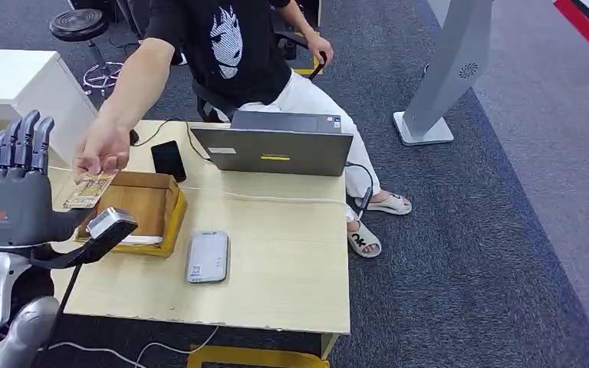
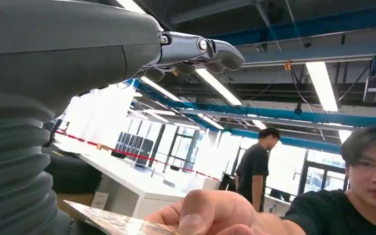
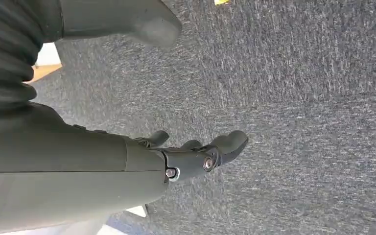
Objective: Pass the card to the sensor for recognition and then transmit it.
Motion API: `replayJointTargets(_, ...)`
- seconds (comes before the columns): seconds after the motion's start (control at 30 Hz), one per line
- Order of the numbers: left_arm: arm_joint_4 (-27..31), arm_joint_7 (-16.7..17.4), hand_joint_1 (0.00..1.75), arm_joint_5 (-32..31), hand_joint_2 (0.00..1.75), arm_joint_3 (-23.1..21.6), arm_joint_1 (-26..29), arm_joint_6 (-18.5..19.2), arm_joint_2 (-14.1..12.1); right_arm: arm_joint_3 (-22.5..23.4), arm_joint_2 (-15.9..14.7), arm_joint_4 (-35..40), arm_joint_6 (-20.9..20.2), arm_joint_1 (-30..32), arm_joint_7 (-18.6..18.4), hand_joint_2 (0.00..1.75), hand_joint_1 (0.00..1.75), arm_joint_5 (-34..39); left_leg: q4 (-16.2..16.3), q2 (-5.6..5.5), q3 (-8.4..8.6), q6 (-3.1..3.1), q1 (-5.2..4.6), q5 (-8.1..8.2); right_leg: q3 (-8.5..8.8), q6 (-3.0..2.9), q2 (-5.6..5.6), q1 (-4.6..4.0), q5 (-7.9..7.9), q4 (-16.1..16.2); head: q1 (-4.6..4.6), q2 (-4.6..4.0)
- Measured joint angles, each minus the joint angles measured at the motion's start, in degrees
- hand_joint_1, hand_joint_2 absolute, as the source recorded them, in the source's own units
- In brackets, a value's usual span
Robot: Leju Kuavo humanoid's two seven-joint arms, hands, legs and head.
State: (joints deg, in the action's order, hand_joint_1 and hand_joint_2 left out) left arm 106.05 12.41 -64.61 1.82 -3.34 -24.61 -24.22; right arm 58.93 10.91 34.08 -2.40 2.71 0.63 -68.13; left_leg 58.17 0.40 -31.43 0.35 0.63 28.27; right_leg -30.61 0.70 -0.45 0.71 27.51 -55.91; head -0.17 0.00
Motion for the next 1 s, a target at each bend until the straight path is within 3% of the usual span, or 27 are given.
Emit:
replayJointTargets(0.63,0.0,0.07,0.05,0.0,1.75,-0.02,0.12,-0.09,0.0,0.02,0.24,0.0,0.0,0.0,0.04,1.75,0.0,-0.09,0.0,0.0,0.0,0.0,0.0,0.0,0.0,0.0,0.0,0.0,0.0,0.0,0.0,0.0)
replayJointTargets(0.67,0.0,0.09,1.15,0.0,1.75,-0.02,0.13,-0.11,0.0,0.02,0.28,0.0,0.0,0.0,0.04,1.75,0.0,-0.09,0.0,0.0,0.0,0.0,0.0,0.0,0.0,0.0,0.0,0.0,0.0,0.0,0.0,0.0)
replayJointTargets(0.7,0.0,0.13,1.68,0.02,1.75,-0.02,0.15,-0.13,0.0,0.02,0.28,0.0,0.02,0.0,0.04,1.75,0.0,-0.09,0.0,0.0,0.0,0.0,0.0,0.0,0.01,0.0,0.0,0.0,0.0,0.0,0.0,0.0)
replayJointTargets(0.73,0.0,0.2,1.75,0.11,1.75,-0.02,0.2,-0.18,0.0,0.02,0.31,0.0,0.02,0.0,0.06,1.75,0.0,-0.13,0.0,0.0,0.0,0.0,0.0,0.0,0.01,0.0,0.0,0.0,0.0,0.0,0.0,0.0)
replayJointTargets(1.0,0.0,0.48,1.75,0.94,1.75,-0.02,1.1,-0.39,-0.5,0.04,0.31,0.0,0.09,-0.03,0.22,1.75,0.0,-0.26,0.0,0.0,0.0,0.0,0.0,0.0,0.0,0.0,0.0,0.0,0.0,0.0,0.0,0.0)
